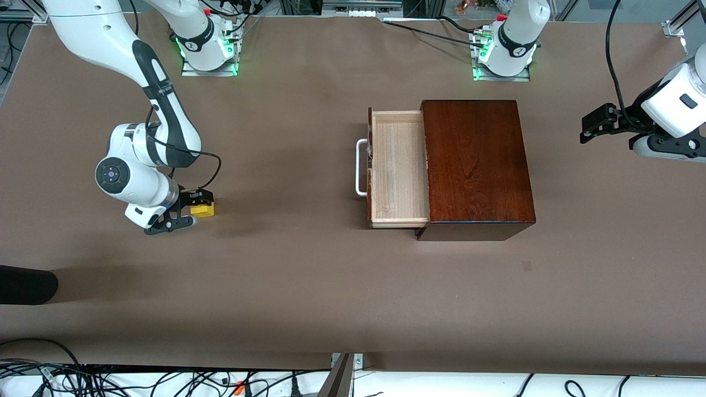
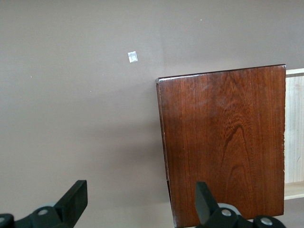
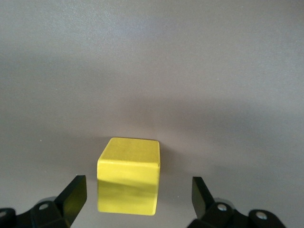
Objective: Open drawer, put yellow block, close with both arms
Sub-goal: 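Lower the right gripper over the yellow cube and close on it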
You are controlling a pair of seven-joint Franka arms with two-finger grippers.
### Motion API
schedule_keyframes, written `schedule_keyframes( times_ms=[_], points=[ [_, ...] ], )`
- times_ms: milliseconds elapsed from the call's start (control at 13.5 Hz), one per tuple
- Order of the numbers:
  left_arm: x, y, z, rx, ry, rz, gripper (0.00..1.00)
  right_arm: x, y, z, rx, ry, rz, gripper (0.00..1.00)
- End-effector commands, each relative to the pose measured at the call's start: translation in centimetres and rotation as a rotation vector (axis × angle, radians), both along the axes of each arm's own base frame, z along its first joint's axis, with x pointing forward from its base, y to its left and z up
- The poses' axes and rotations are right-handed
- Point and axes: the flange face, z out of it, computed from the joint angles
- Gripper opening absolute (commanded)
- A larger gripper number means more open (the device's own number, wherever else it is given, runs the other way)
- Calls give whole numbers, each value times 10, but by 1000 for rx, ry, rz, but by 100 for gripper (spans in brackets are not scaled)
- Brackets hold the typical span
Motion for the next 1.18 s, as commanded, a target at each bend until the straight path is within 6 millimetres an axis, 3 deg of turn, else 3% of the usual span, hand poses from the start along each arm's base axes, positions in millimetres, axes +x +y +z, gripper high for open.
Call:
schedule_keyframes(
  times_ms=[0, 812, 1107],
  points=[
    [-1, 1, 3, -9, -12, -26, 100, -3, 2, -4, 14, -4, -18, 91],
    [1, 1, 0, -7, -6, -26, 100, -4, 2, -6, 13, -1, -17, 70],
    [1, 1, 0, -7, -6, -26, 100, -3, 3, -6, 15, -1, -11, 47]
  ],
)
